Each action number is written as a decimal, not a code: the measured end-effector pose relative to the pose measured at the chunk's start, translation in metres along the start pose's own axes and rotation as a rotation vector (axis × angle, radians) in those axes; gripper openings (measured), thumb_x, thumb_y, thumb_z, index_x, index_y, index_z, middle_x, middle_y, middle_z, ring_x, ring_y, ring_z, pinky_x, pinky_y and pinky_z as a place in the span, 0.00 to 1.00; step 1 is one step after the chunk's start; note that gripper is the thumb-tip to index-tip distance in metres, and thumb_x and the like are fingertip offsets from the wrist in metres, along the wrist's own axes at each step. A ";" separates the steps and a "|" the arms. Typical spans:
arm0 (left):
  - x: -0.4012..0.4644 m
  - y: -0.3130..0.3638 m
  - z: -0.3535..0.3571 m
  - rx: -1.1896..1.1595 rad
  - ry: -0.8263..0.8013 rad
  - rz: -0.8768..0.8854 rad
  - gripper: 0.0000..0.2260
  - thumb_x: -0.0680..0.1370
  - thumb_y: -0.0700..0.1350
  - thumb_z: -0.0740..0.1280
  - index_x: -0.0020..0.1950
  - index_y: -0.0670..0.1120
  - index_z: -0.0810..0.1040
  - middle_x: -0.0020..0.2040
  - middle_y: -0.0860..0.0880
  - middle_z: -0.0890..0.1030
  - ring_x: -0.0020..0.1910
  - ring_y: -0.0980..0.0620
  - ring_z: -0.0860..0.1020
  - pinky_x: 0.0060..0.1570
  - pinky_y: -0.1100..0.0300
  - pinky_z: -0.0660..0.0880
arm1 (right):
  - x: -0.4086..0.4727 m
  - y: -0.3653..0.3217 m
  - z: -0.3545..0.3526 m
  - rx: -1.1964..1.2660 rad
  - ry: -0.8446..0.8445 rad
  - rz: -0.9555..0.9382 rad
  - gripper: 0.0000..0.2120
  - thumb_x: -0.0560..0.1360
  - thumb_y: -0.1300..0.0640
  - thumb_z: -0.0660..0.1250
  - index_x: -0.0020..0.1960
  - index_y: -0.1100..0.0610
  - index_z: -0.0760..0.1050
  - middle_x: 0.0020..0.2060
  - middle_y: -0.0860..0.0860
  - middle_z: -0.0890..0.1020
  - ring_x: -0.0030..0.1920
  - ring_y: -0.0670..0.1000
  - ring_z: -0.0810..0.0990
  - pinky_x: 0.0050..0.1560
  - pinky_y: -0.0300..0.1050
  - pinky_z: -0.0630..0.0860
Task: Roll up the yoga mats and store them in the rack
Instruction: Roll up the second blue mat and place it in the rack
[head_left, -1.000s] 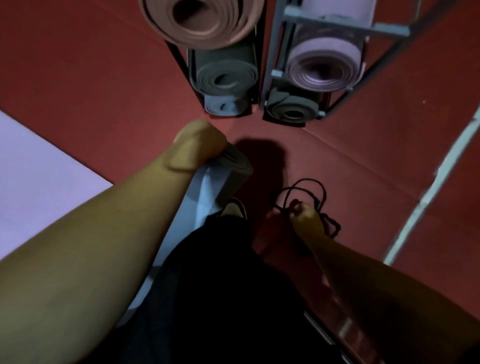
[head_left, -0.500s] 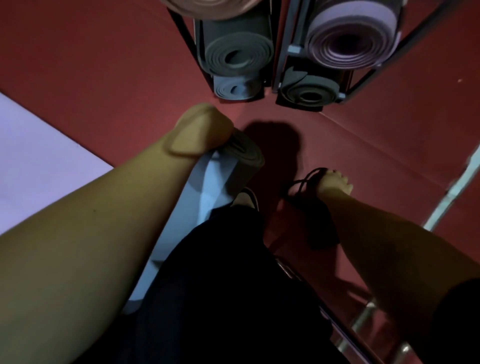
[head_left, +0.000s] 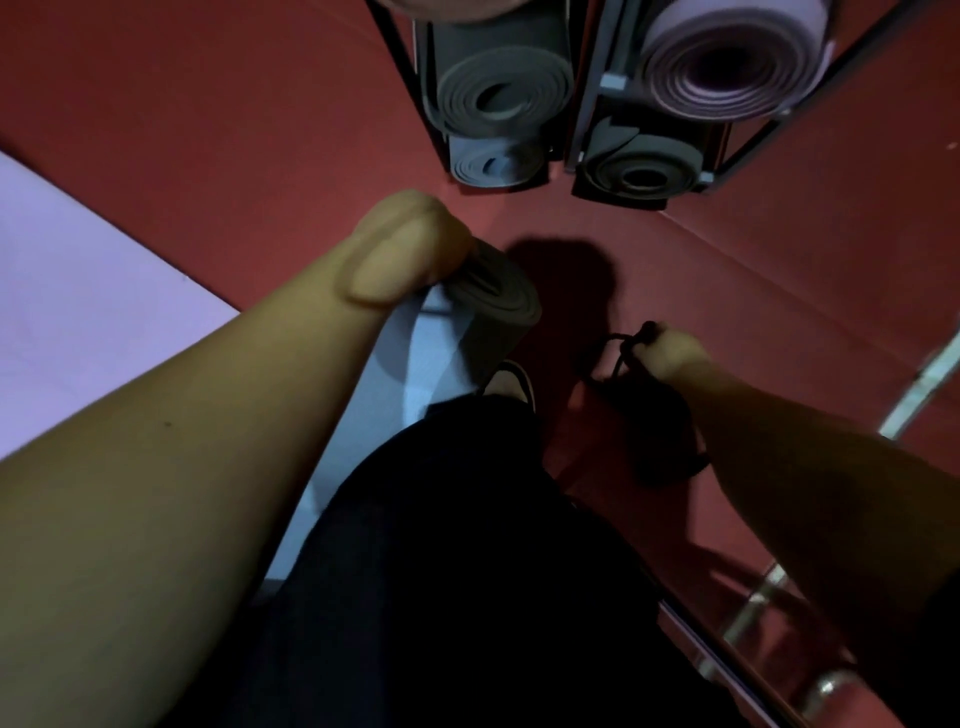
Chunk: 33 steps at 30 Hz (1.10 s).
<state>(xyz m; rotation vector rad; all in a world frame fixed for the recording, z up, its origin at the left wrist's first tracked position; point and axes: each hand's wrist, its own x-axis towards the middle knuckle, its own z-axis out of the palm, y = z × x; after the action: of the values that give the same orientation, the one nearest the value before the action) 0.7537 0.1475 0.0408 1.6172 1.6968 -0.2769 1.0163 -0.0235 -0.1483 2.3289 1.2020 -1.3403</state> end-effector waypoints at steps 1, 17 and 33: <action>-0.006 0.002 -0.005 -0.045 0.015 0.051 0.08 0.75 0.49 0.70 0.40 0.45 0.80 0.39 0.47 0.79 0.50 0.41 0.82 0.51 0.52 0.79 | -0.007 -0.003 -0.007 0.032 -0.014 -0.024 0.11 0.79 0.51 0.64 0.54 0.58 0.77 0.51 0.59 0.82 0.49 0.59 0.79 0.45 0.45 0.69; -0.220 -0.077 -0.104 -0.298 0.303 -0.080 0.10 0.66 0.38 0.78 0.41 0.40 0.78 0.30 0.44 0.78 0.29 0.48 0.73 0.33 0.56 0.72 | -0.226 -0.230 -0.111 0.329 0.057 -0.793 0.05 0.77 0.56 0.69 0.44 0.52 0.74 0.32 0.49 0.78 0.26 0.42 0.74 0.30 0.39 0.73; -0.451 -0.210 -0.080 -0.754 0.880 -0.039 0.28 0.69 0.38 0.72 0.66 0.51 0.68 0.45 0.54 0.76 0.38 0.52 0.77 0.41 0.54 0.76 | -0.499 -0.358 -0.034 -0.297 0.204 -1.455 0.06 0.77 0.56 0.68 0.54 0.55 0.79 0.44 0.46 0.77 0.33 0.39 0.73 0.41 0.37 0.66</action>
<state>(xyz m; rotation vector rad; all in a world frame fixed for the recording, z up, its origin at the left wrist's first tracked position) 0.4879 -0.1811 0.3153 1.1532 2.0655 1.0868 0.6471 -0.0480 0.3432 1.1783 3.1139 -0.9428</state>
